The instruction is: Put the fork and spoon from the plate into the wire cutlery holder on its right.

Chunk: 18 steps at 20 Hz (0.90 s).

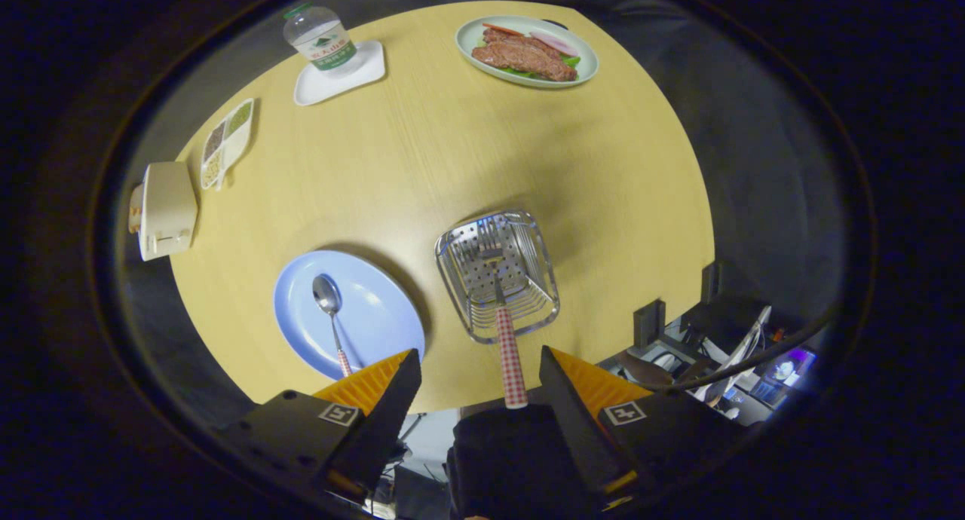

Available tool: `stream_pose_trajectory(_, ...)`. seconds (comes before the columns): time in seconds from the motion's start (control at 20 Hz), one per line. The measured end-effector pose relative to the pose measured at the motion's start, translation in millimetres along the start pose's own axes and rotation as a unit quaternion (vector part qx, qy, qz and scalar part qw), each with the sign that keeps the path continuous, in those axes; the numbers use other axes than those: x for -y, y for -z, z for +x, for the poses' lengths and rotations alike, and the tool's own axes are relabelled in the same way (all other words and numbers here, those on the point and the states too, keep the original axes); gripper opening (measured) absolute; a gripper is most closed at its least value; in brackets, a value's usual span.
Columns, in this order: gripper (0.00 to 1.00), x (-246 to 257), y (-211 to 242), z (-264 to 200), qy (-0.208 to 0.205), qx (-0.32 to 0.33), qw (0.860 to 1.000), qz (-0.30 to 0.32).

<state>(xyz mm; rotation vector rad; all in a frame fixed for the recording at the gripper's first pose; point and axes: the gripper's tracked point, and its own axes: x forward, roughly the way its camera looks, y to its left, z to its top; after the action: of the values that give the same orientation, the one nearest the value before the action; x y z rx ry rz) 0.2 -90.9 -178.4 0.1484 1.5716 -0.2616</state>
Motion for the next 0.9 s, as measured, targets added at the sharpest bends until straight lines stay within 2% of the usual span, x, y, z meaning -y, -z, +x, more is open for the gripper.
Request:
stream_pose_trajectory(0.15, 1.0, -8.0, 13.9, -19.3, 0.022, 0.029, 0.999, -0.01)
stream_pose_trajectory(0.55, 1.0, -65.2, 45.7, -55.7, 0.006, 0.154, 0.988, 0.005)
stream_pose_trajectory(0.7, 1.0, -74.0, 57.4, -47.9, 0.027, 0.206, 0.978, -0.006)
stream_pose_trajectory(0.9, 1.0, -97.7, 67.4, -18.6, 0.029, 0.265, 0.964, 0.005)
